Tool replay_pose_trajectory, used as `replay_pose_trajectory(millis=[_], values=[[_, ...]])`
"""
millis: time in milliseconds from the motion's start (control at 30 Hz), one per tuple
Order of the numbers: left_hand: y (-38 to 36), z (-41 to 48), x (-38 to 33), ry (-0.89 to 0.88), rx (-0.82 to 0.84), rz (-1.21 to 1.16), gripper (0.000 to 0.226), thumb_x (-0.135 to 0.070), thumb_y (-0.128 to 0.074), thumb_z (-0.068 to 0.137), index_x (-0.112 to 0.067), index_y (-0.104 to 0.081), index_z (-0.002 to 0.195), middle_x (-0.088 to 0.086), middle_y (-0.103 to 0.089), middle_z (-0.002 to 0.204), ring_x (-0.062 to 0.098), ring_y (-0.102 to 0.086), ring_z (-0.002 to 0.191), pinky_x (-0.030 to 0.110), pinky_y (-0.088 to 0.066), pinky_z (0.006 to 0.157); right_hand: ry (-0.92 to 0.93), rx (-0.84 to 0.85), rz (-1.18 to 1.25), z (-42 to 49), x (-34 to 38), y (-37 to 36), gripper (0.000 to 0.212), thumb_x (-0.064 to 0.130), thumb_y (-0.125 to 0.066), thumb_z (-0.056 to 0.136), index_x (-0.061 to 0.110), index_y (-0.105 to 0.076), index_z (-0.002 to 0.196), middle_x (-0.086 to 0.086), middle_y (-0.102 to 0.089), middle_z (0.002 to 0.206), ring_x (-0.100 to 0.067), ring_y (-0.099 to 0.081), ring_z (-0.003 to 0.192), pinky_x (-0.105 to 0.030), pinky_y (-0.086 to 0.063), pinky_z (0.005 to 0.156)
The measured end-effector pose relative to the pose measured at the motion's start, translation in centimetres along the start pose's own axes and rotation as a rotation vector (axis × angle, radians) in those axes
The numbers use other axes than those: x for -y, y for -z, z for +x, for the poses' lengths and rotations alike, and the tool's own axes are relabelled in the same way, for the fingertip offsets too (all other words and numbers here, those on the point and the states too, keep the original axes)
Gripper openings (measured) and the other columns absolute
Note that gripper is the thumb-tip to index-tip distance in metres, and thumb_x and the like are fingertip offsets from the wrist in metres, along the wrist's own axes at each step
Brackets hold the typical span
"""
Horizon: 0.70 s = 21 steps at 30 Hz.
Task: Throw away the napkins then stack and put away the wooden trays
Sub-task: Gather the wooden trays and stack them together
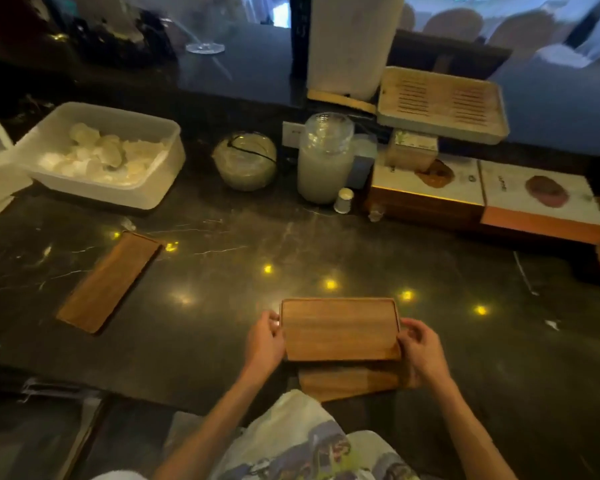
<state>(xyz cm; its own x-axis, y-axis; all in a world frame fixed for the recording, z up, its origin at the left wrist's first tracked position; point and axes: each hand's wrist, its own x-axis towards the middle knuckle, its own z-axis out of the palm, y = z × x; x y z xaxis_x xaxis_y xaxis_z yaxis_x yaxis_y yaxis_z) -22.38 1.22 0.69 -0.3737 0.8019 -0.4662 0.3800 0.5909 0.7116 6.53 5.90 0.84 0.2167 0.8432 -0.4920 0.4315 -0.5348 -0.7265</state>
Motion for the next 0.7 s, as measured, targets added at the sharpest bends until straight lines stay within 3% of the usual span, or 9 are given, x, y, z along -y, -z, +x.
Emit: replay_pose_trajectory(millis=[67,167,300,400,533,633,700], values=[[-2.7,-2.1,1.2,0.024,0.012,0.066,0.022,-0.012,-0.063,0.088,-0.029,-0.049,0.088,-0.006,-0.057,0.085,0.006,-0.053,0.072,0.015,-0.036,0.055,-0.008,-0.046,-0.032,-0.7,-3.1,1.3,0.03,-0.001,-0.057,0.091,0.005,-0.064,0.119,-0.017,-0.068,0.107,-0.027,-0.063,0.096,-0.045,-0.053,0.086],[-5.3,-4.1,2.1,0.038,0.012,0.113,0.014,-0.01,-0.062,0.087,-0.02,-0.053,0.089,0.002,-0.057,0.093,0.011,-0.055,0.077,0.023,-0.045,0.063,-0.017,-0.061,-0.078,-1.1,-5.8,2.7,0.03,0.005,-0.056,0.093,0.013,-0.064,0.121,-0.011,-0.068,0.11,-0.026,-0.063,0.103,-0.047,-0.053,0.091],[-7.0,-5.1,1.8,0.061,-0.019,0.177,0.011,-0.01,-0.059,0.09,-0.016,-0.054,0.098,0.005,-0.055,0.102,0.02,-0.057,0.088,0.032,-0.048,0.075,0.03,-0.05,-0.125,-1.1,-6.8,3.2,0.032,0.007,-0.054,0.095,0.015,-0.062,0.125,-0.005,-0.065,0.104,-0.016,-0.059,0.095,-0.028,-0.047,0.078],[-7.6,-5.4,1.7,0.096,-0.066,0.195,0.012,-0.012,-0.059,0.09,-0.014,-0.055,0.101,0.006,-0.054,0.106,0.025,-0.058,0.094,0.038,-0.052,0.081,0.066,-0.038,-0.141,-1.0,-6.6,3.1,0.034,0.005,-0.053,0.095,0.013,-0.063,0.127,-0.009,-0.068,0.11,-0.018,-0.06,0.099,-0.026,-0.045,0.081],[-8.0,-5.6,1.8,0.115,-0.101,0.162,0.013,-0.013,-0.06,0.091,-0.015,-0.05,0.099,0.007,-0.054,0.109,0.02,-0.056,0.088,0.038,-0.053,0.077,0.108,-0.007,-0.138,-0.7,-6.2,3.0,0.036,0.003,-0.052,0.095,0.014,-0.062,0.128,-0.005,-0.07,0.106,-0.005,-0.057,0.088,-0.007,-0.039,0.066],[-8.0,-5.7,1.5,0.134,-0.104,0.165,0.022,-0.009,-0.064,0.088,-0.013,-0.047,0.101,0.01,-0.053,0.111,0.025,-0.057,0.098,0.044,-0.054,0.085,0.115,0.012,-0.146,-0.3,-6.0,2.9,0.037,0.004,-0.052,0.095,0.013,-0.06,0.13,-0.005,-0.07,0.108,-0.006,-0.058,0.09,-0.01,-0.041,0.067],[-8.2,-5.7,1.4,0.167,-0.096,0.187,0.03,-0.007,-0.066,0.086,-0.011,-0.047,0.109,0.012,-0.05,0.119,0.029,-0.053,0.11,0.044,-0.051,0.094,0.115,0.008,-0.128,-0.1,-6.0,2.7,0.036,0.003,-0.053,0.094,0.011,-0.062,0.128,-0.007,-0.07,0.114,-0.012,-0.061,0.099,-0.017,-0.045,0.079]])
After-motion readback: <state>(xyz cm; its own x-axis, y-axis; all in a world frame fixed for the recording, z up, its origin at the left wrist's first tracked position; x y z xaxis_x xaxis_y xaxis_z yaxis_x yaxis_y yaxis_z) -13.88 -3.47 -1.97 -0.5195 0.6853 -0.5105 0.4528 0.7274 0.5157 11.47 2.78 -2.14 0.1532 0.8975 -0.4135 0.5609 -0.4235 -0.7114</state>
